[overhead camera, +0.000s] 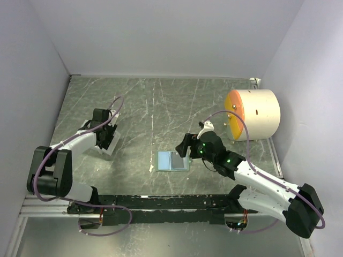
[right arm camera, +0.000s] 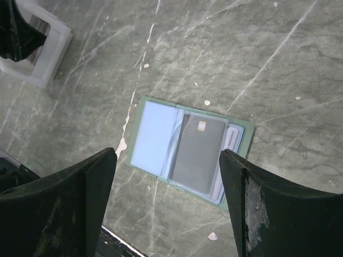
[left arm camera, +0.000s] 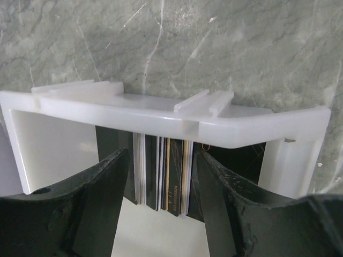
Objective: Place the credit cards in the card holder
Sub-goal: Move the storage box to the center of the board.
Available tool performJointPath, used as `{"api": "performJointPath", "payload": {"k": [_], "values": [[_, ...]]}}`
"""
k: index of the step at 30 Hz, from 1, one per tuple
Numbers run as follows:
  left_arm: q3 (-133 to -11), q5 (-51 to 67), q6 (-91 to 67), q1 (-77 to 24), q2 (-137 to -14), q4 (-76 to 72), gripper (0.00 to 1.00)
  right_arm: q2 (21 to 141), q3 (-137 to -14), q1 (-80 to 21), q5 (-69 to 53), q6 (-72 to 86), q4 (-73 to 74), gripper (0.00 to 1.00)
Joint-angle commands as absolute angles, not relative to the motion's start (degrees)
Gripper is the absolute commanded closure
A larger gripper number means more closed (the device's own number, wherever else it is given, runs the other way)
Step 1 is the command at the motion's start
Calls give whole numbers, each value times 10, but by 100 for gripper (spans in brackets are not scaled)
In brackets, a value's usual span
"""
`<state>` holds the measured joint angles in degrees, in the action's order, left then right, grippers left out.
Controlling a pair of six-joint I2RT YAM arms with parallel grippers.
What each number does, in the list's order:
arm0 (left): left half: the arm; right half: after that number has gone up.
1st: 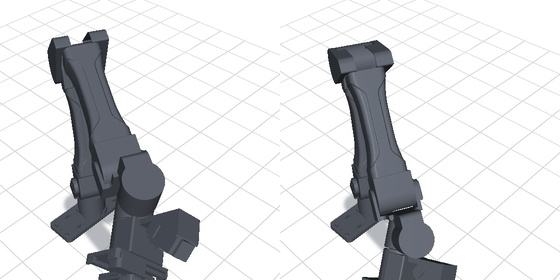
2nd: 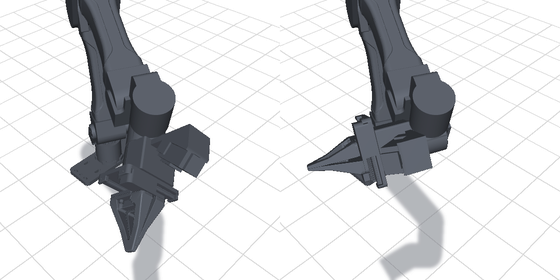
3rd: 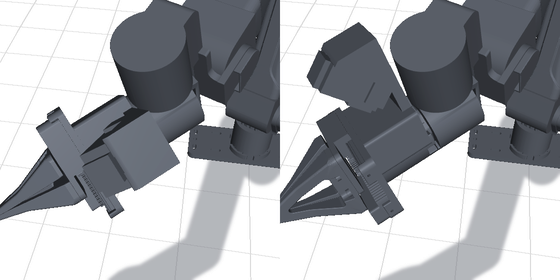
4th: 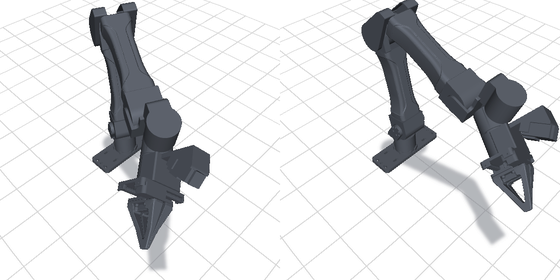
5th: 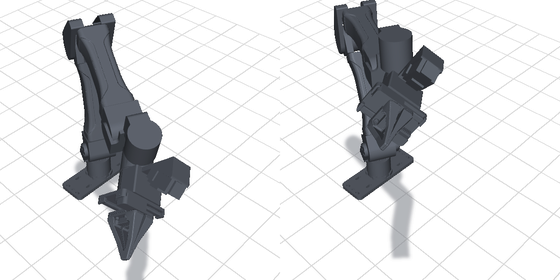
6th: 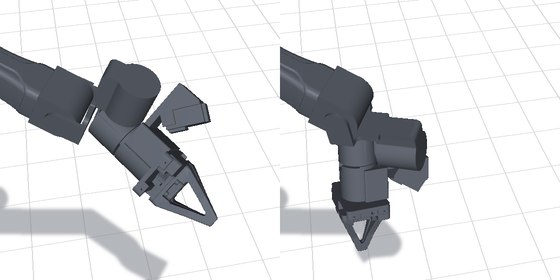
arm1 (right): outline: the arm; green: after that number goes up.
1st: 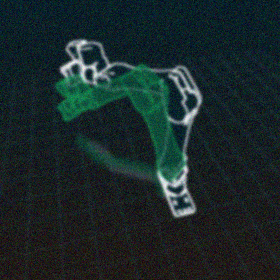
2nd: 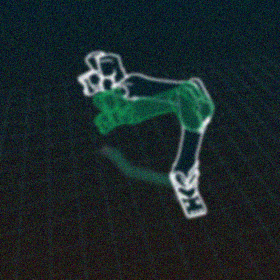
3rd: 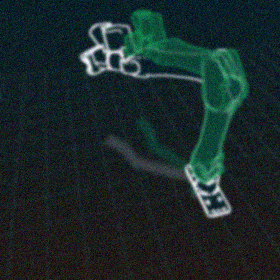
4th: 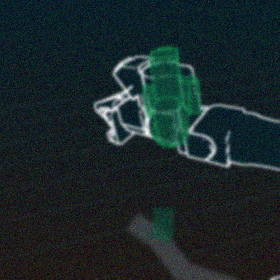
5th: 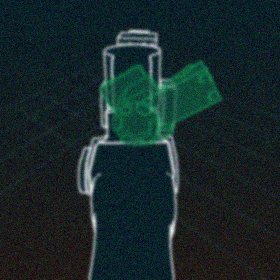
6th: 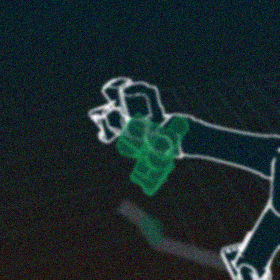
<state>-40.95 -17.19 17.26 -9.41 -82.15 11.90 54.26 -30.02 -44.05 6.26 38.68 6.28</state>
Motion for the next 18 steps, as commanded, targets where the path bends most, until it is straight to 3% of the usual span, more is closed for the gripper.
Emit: {"api": "performJointPath", "payload": {"k": [1, 5, 15, 18], "values": [[-402, -150, 204, -88, -833, 65, 35, 543, -308, -439, 57, 391, 41, 21], [-394, -166, 220, -88, -840, 43, 36, 539, -308, -439, 60, 391, 43, 22], [-401, -252, 236, -85, -845, 15, 53, 513, -300, -439, 71, 392, 56, 22], [-404, -285, 239, -81, -849, 6, 55, 507, -299, -439, 73, 392, 61, 22]]}}
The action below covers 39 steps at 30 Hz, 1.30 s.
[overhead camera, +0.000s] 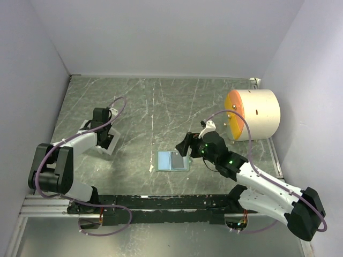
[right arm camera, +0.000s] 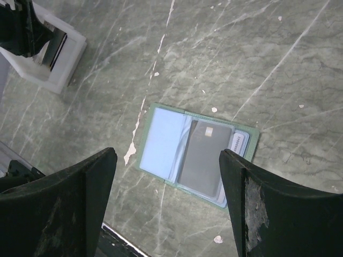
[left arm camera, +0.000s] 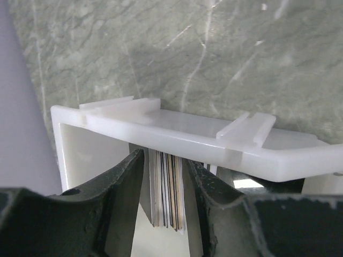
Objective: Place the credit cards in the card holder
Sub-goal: Move the storage box to the center of the board.
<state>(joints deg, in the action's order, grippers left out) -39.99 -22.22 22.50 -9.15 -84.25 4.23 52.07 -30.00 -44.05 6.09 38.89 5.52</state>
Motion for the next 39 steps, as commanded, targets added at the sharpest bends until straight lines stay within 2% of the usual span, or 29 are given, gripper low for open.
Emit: {"api": "performJointPath", "payload": {"k": [1, 18, 23, 27, 39], "values": [[-406, -292, 241, -81, -851, 4, 54, 506, -298, -439, 75, 392, 62, 22], [-428, -362, 262, -56, -886, -30, 43, 510, -304, -439, 82, 387, 69, 22], [-436, -336, 253, -53, -888, -15, 52, 541, -298, -438, 72, 401, 32, 24], [-435, -313, 240, -53, -875, -8, 57, 612, -313, -438, 19, 444, -50, 29], [-432, -286, 211, -39, -863, -5, 57, 976, -549, -457, -68, 544, -171, 34]]}}
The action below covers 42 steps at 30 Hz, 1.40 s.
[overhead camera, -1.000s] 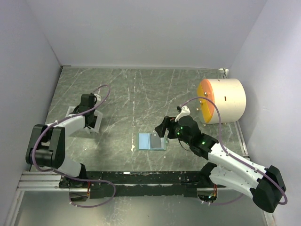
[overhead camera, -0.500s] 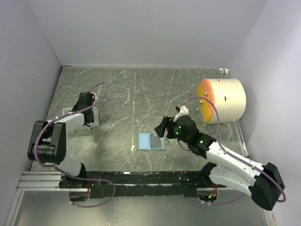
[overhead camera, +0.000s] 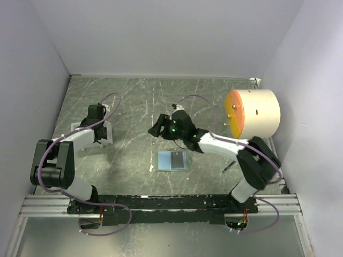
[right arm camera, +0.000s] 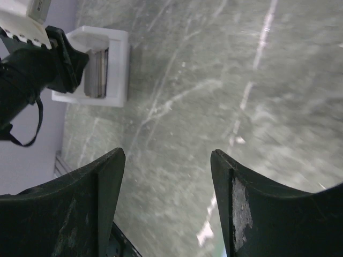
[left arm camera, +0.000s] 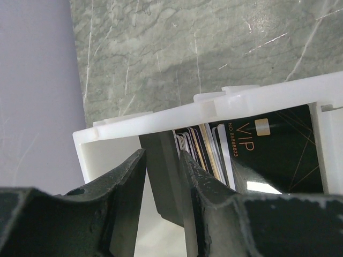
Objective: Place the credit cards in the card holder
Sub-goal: Move the storage box to the center of the board.
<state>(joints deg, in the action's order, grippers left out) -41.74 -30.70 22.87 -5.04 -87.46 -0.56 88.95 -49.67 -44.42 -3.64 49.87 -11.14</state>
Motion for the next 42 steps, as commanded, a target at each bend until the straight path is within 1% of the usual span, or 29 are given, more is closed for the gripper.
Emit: {"api": "performJointPath", "payload": {"k": [1, 4, 8, 12, 15, 17, 20, 22, 27, 30, 34, 38, 42], "values": [[-433, -286, 208, -36, -865, -2, 57, 1002, -566, -464, -65, 544, -173, 35], [-437, -280, 192, -31, -862, 5, 56, 1078, -650, -481, -65, 544, -160, 38], [-455, -254, 122, -11, -835, 33, 51, 1167, -742, -504, -68, 547, -155, 41], [-477, -205, 47, 8, -806, 68, 51, 1249, -821, -525, -81, 562, -155, 43], [-465, -188, 23, 15, -777, 59, 51, 1302, -885, -538, -85, 569, -150, 41], [-456, -213, 11, 16, -763, 48, 51, 1335, -919, -544, -80, 571, -139, 39], [-456, -215, 0, 37, -754, 58, 51, 1371, -958, -548, -72, 578, -135, 37], [-456, -216, -14, 41, -752, 63, 50, 1398, -991, -549, -74, 584, -123, 37], [-471, -172, -39, 49, -759, 85, 47, 1449, -1061, -552, -78, 585, -97, 39], [-489, -145, -56, 52, -774, 109, 47, 1466, -1078, -555, -73, 586, -86, 43], [-513, -108, -58, 52, -789, 148, 48, 1460, -1070, -556, -54, 579, -73, 54], [-515, -50, -46, 52, -770, 166, 50, 1404, -1014, -556, -12, 552, -77, 59], [-518, -8, -54, 50, -744, 177, 53, 1331, -925, -555, 44, 543, -90, 64]]}}
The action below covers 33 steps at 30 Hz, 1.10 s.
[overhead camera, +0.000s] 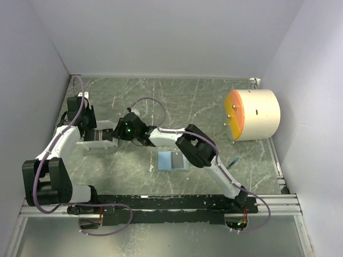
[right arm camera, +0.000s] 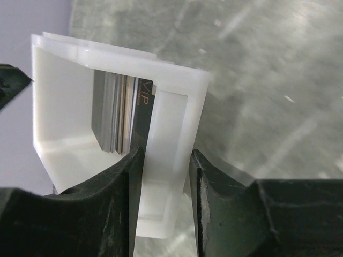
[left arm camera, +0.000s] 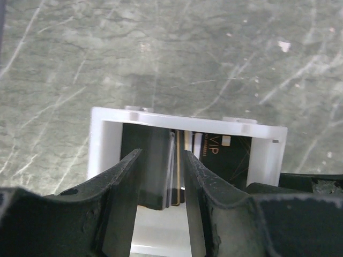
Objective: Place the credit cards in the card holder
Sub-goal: Move the storage box to the center of the board.
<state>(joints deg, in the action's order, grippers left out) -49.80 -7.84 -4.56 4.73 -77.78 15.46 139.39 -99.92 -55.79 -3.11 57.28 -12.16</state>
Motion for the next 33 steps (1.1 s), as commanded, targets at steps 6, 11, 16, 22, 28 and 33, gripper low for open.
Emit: {"api": "performJointPath", "payload": {"k": [6, 11, 16, 22, 28, 33], "values": [[-519, -5, -48, -40, -717, 190, 54, 1229, -771, -554, 119, 589, -108, 68], [-520, -4, -73, -127, -712, 193, 54, 1147, -655, -556, 201, 673, -115, 68], [-493, -41, -73, -204, -713, 175, 48, 1110, -609, -563, 215, 729, -126, 66], [-467, -49, -66, -228, -748, 169, 34, 1100, -596, -584, 227, 767, -141, 61], [-453, -74, -58, -251, -803, 156, 30, 1104, -592, -586, 206, 747, -155, 56], [-468, -137, -42, -261, -847, 148, 27, 1104, -589, -585, 204, 738, -161, 59]]}}
